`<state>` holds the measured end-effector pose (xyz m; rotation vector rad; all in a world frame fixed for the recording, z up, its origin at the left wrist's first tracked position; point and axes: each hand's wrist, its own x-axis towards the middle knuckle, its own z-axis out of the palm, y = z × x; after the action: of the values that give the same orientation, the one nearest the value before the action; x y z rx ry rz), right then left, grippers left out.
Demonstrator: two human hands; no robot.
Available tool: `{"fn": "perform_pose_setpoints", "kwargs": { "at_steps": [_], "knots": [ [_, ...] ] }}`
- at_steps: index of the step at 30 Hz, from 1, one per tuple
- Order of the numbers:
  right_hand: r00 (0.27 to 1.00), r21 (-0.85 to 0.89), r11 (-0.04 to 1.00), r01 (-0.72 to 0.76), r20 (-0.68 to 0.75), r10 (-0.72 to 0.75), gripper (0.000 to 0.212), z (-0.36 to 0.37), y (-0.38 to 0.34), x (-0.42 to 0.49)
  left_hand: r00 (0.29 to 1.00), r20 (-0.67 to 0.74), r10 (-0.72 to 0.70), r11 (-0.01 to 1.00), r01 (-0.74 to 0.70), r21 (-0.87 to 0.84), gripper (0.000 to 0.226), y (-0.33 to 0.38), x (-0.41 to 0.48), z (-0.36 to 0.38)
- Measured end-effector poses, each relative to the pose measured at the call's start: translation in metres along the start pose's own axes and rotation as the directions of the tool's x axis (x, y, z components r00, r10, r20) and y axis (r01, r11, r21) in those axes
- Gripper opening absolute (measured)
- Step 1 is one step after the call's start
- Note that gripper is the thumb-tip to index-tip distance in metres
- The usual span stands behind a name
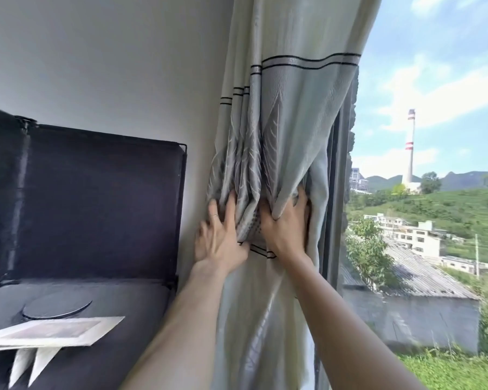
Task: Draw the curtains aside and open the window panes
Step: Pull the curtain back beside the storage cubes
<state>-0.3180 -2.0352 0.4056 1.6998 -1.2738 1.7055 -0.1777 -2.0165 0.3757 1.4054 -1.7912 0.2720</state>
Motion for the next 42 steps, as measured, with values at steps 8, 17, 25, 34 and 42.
{"fn": "perform_pose_setpoints", "kwargs": {
  "at_steps": [8,17,25,34,42],
  "knots": [
    [0.996,0.061,0.998,-0.001,0.088,-0.004,0.053,0.001,0.014,0.024,0.971,-0.238,0.006,0.997,-0.024,-0.075,0.090,-0.002,0.029,0.001],
    [0.951,0.118,0.971,-0.208,0.258,0.172,0.045,0.055,0.039,0.060,0.996,0.066,-0.059,0.998,0.057,0.038,0.064,-0.012,0.079,0.030],
    [0.897,0.121,0.974,-0.193,0.425,0.125,0.072,0.065,0.045,0.018,0.950,0.300,-0.086,0.996,0.072,0.058,0.080,-0.038,0.043,0.019],
    [0.813,0.131,0.892,-0.434,0.483,0.325,0.049,0.023,0.034,-0.092,0.920,0.349,-0.177,0.984,0.156,0.086,0.079,-0.006,-0.021,-0.026],
    [0.831,0.220,0.858,-0.465,0.444,0.336,0.038,-0.064,-0.013,-0.149,0.916,0.373,-0.146,0.989,0.126,0.076,0.079,0.018,-0.096,-0.079]
  ]
}}
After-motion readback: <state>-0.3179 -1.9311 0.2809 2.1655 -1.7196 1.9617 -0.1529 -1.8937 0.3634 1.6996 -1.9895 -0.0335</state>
